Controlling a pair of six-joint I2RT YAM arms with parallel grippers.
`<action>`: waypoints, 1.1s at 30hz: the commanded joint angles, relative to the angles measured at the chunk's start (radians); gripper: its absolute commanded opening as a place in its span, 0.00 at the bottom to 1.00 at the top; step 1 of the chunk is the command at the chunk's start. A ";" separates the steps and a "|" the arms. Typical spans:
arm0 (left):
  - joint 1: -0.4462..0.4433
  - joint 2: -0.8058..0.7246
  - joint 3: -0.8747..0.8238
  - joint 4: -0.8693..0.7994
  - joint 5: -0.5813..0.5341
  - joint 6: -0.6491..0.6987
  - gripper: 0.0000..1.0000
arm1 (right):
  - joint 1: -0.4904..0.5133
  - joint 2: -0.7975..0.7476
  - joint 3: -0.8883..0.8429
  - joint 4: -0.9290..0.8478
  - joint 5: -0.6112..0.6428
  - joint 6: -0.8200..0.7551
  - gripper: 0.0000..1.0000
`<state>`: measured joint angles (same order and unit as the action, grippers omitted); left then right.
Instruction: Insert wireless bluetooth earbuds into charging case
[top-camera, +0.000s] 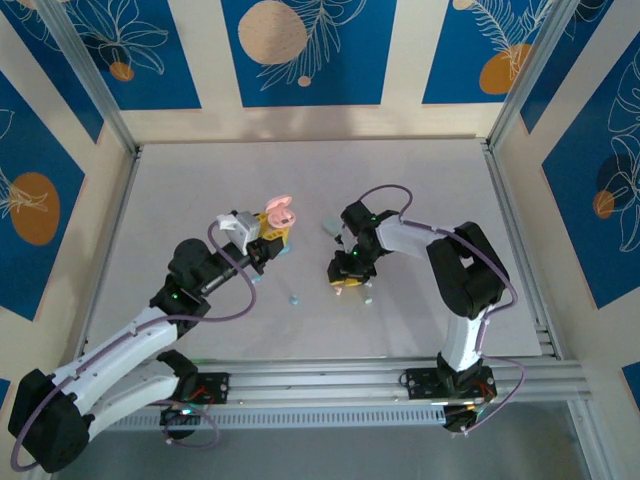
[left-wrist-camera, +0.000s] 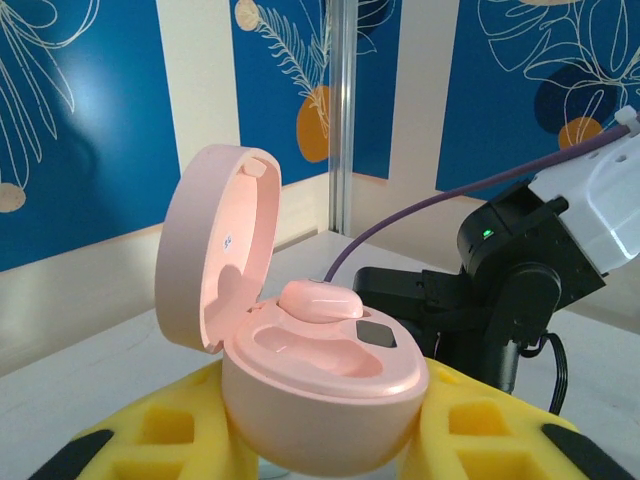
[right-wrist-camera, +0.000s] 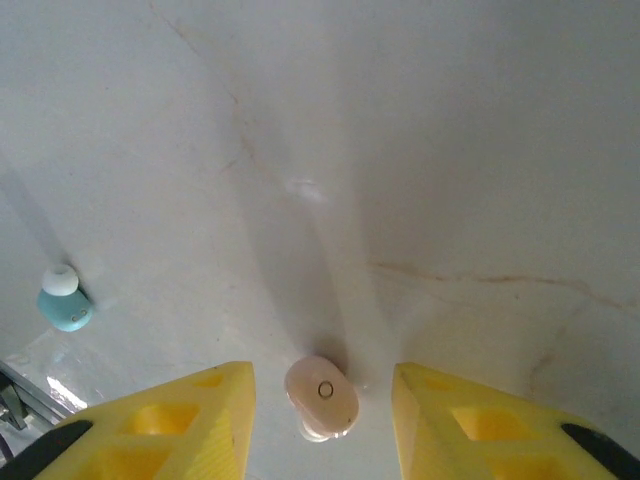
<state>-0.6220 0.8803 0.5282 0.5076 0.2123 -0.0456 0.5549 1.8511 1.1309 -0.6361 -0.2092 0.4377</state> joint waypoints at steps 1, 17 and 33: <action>0.007 -0.009 0.020 0.018 0.019 -0.008 0.29 | 0.016 0.022 0.024 -0.007 -0.047 -0.032 0.41; 0.008 -0.008 0.018 0.024 0.019 -0.008 0.29 | 0.054 0.053 0.029 -0.037 -0.036 -0.036 0.35; 0.008 0.009 0.018 0.029 0.025 -0.017 0.29 | 0.041 -0.012 0.014 0.002 -0.028 0.045 0.25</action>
<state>-0.6220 0.8814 0.5282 0.5079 0.2161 -0.0475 0.6018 1.8870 1.1557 -0.6617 -0.2184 0.4458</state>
